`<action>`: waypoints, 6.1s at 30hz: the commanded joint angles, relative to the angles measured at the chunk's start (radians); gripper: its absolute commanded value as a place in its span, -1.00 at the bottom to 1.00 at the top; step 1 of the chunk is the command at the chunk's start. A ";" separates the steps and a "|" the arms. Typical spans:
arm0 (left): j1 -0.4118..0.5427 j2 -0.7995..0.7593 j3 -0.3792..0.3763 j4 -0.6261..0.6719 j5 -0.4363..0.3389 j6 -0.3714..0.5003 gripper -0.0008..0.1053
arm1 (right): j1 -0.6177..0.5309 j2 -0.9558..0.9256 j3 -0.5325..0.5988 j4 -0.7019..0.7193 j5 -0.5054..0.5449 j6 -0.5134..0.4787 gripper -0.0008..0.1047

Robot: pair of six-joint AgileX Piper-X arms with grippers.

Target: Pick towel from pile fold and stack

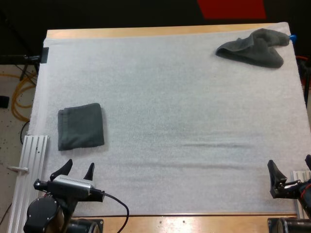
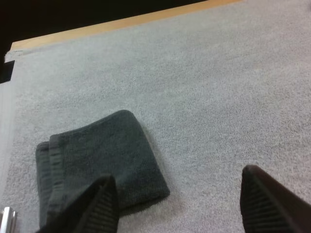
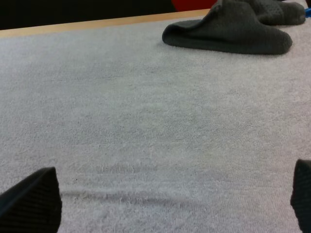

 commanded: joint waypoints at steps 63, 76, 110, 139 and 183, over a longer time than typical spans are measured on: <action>-0.179 0.664 -0.361 -0.308 0.437 -0.025 0.24 | 0.000 1.183 -0.522 -0.530 0.098 0.147 0.78; -0.179 0.664 -0.361 -0.309 0.437 -0.025 0.24 | -0.003 1.854 -0.968 -0.488 0.312 0.230 0.78; -0.179 0.664 -0.361 -0.309 0.428 -0.032 0.24 | -0.052 2.169 -1.146 -0.507 0.129 0.617 -0.99; -0.179 0.664 -0.361 -0.309 0.428 -0.032 0.24 | 0.076 1.700 -1.146 -0.429 0.142 0.069 -0.99; -0.179 0.664 -0.361 -0.308 0.428 -0.030 0.24 | 1.020 1.542 -0.721 -0.175 0.061 0.297 0.05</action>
